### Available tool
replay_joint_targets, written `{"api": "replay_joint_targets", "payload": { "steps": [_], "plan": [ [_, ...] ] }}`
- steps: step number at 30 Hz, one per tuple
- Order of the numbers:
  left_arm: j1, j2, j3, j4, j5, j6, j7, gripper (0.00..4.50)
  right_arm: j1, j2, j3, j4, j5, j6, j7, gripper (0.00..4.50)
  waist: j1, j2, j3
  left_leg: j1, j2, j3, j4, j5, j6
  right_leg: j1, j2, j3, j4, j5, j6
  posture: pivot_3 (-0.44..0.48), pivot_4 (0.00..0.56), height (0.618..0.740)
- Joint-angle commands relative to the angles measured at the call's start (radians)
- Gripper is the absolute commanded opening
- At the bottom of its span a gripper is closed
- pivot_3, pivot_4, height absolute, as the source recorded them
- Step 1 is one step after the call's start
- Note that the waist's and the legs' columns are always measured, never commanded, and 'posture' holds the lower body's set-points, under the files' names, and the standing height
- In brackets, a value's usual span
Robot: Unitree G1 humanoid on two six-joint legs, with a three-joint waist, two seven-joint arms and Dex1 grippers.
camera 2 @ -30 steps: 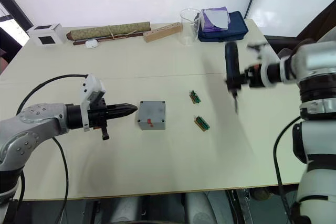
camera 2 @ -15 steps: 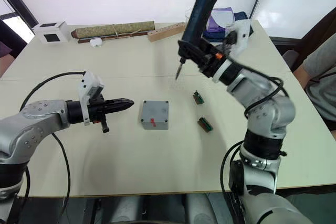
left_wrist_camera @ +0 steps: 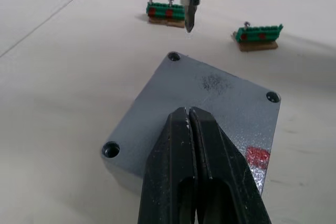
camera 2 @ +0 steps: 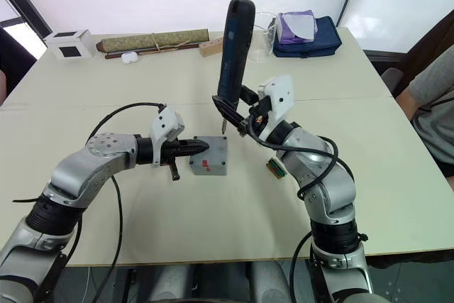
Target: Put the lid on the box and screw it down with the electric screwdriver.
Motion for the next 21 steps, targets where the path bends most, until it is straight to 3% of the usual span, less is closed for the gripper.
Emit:
{"api": "replay_joint_targets", "payload": {
  "steps": [1,21],
  "plan": [
    [0.019,-0.002,-0.013,0.010,0.028,-0.006,-0.022,0.00,-0.010,0.001,0.012,-0.033,-0.019,-0.067,0.004,2.11,0.001,0.000,0.000,0.000,0.000,0.000,0.000,0.000,0.000,0.000,0.000,0.000,0.000,0.000,0.000,0.000,0.150,0.740],
    [0.052,-0.026,0.010,-0.013,0.047,-0.002,-0.023,0.00,0.046,-0.014,0.072,0.101,-0.138,-0.228,0.033,2.11,0.001,-0.001,-0.001,0.004,0.000,0.000,0.000,0.000,0.000,0.004,0.000,0.000,0.001,0.000,0.000,0.000,0.150,0.740]
  ]
}}
